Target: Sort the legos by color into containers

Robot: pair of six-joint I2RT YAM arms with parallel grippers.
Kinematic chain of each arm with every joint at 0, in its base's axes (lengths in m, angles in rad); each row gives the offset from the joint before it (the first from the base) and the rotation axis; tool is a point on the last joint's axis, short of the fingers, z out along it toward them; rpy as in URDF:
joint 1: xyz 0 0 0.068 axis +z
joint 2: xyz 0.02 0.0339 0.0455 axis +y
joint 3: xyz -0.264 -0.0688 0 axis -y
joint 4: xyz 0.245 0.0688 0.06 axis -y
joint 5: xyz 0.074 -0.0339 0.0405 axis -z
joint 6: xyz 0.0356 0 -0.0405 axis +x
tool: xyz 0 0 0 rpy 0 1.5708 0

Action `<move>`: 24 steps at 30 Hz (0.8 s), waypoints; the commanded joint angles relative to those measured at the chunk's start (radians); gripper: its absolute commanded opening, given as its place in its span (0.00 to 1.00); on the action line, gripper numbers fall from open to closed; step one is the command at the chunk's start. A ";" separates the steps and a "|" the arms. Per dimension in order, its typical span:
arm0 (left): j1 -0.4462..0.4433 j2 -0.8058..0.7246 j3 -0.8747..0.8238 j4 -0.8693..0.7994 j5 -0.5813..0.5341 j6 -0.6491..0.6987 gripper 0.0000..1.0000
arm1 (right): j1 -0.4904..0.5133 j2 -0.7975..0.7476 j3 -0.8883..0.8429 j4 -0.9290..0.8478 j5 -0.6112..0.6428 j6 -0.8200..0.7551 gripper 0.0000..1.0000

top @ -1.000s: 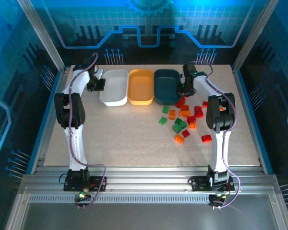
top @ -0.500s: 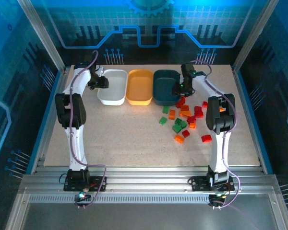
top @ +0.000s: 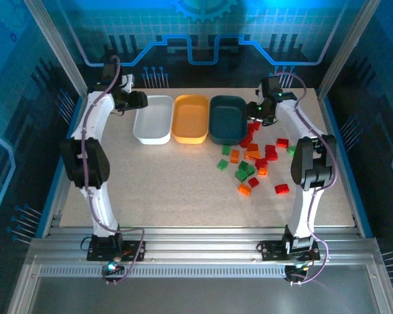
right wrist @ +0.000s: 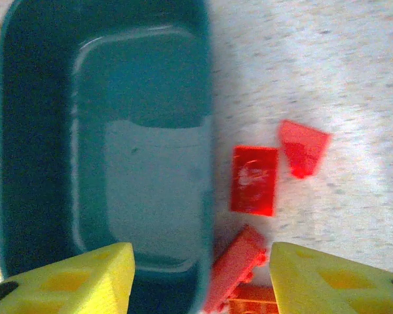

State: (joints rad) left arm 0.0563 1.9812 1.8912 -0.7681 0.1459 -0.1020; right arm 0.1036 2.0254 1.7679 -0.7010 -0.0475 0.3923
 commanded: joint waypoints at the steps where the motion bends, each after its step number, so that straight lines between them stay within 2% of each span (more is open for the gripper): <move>1: 0.001 -0.207 -0.249 0.235 0.136 -0.235 0.66 | -0.050 0.041 0.040 -0.066 0.054 0.053 0.58; 3: -0.009 -0.349 -0.480 0.421 0.151 -0.386 0.69 | -0.053 0.086 0.075 -0.073 0.070 0.072 0.58; 5: -0.028 -0.475 -0.682 0.576 0.169 -0.476 0.69 | -0.056 0.144 0.141 -0.113 0.091 0.089 0.59; 9: -0.091 -0.694 -0.974 0.700 0.124 -0.607 0.74 | -0.062 0.248 0.253 -0.154 0.096 0.105 0.60; 12: -0.137 -0.838 -1.124 0.707 0.096 -0.624 0.77 | -0.062 0.295 0.328 -0.179 0.089 0.105 0.60; 16: -0.155 -0.976 -1.228 0.687 0.078 -0.651 0.85 | -0.061 0.371 0.371 -0.195 0.121 0.114 0.60; 19: -0.163 -1.004 -1.249 0.698 0.117 -0.653 0.99 | -0.064 0.411 0.397 -0.213 0.119 0.115 0.58; 24: -0.190 -0.983 -1.224 0.699 0.135 -0.660 0.99 | -0.066 0.422 0.390 -0.211 0.127 0.118 0.52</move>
State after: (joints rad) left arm -0.1204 0.9901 0.6552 -0.1013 0.2539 -0.7395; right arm 0.0444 2.4222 2.1498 -0.8673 0.0525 0.5011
